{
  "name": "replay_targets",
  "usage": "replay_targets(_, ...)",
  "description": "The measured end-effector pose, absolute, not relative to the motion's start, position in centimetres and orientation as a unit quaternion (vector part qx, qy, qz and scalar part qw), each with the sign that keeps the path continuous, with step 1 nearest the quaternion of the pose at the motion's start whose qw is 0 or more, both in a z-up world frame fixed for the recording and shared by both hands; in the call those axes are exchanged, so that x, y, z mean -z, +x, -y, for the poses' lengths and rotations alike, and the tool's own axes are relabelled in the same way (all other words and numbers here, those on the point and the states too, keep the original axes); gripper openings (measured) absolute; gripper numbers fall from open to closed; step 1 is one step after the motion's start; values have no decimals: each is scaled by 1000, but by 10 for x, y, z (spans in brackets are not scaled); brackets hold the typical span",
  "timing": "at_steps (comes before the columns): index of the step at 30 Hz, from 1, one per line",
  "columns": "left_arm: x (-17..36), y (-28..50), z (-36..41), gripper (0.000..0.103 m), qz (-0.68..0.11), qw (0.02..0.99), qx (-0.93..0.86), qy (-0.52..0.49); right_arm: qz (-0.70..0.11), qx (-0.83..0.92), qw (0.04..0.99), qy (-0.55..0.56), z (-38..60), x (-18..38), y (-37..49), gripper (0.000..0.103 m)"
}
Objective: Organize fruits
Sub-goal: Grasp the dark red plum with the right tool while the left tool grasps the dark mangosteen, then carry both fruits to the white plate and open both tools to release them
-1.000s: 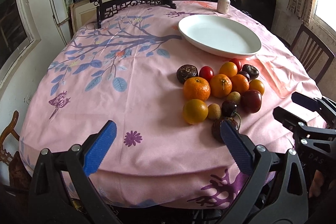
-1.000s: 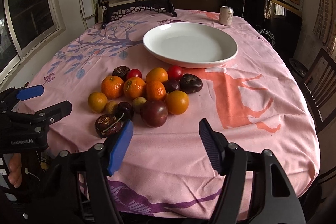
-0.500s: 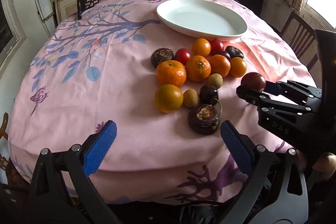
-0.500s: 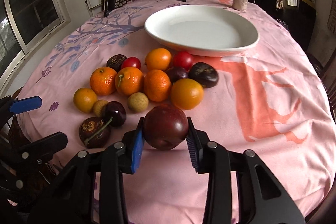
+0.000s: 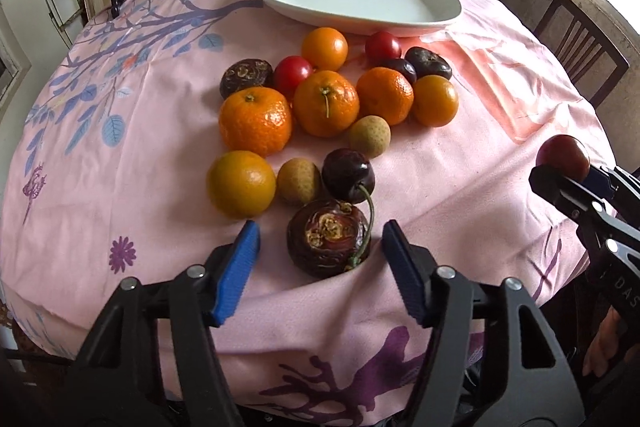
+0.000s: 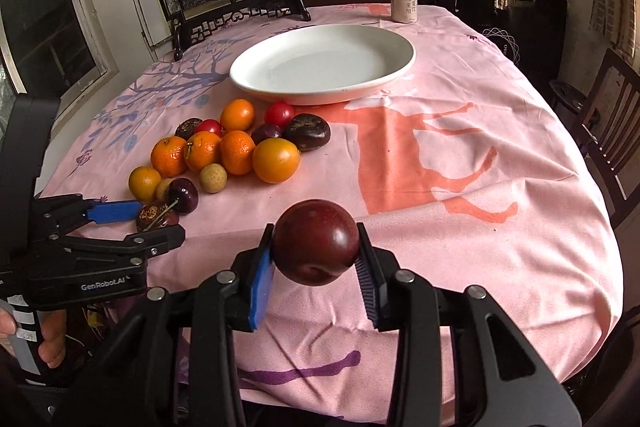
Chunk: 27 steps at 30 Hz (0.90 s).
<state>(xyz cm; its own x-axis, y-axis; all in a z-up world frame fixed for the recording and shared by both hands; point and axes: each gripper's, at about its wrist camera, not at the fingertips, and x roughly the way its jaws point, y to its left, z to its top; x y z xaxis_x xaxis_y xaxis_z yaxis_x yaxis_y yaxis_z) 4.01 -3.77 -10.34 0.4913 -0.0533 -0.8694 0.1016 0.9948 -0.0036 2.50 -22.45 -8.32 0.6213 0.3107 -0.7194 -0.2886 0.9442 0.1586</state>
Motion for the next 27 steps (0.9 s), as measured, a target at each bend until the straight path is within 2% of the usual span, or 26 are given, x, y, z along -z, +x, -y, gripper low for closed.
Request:
replay_targets(1, 103, 39, 39, 60, -499, 865, 46, 26, -403, -166, 900, 14, 225, 83, 25, 38)
replay_targets(2, 103, 38, 40, 51, -499, 865, 54, 23, -404, -165, 900, 16, 226, 84, 25, 39)
replay_targets(4, 101, 36, 41, 40, -494, 867, 58, 23, -406, -164, 899, 20, 227, 84, 26, 39)
replay_targets(11, 87, 20, 41, 39, -475, 877, 65, 23, -405, -169, 898, 23, 224, 81, 22, 39)
replay_targets(19, 42, 4, 31, 39, -432, 899, 75, 15, -404, -172, 898, 21, 219, 77, 19, 39)
replay_targets(23, 24, 21, 27, 39, -421, 904, 69, 15, -404, -172, 898, 20, 217, 75, 24, 39)
replay_targets(27, 1, 71, 26, 39, -408, 911, 47, 30, -394, -180, 901, 26, 221, 59, 53, 39)
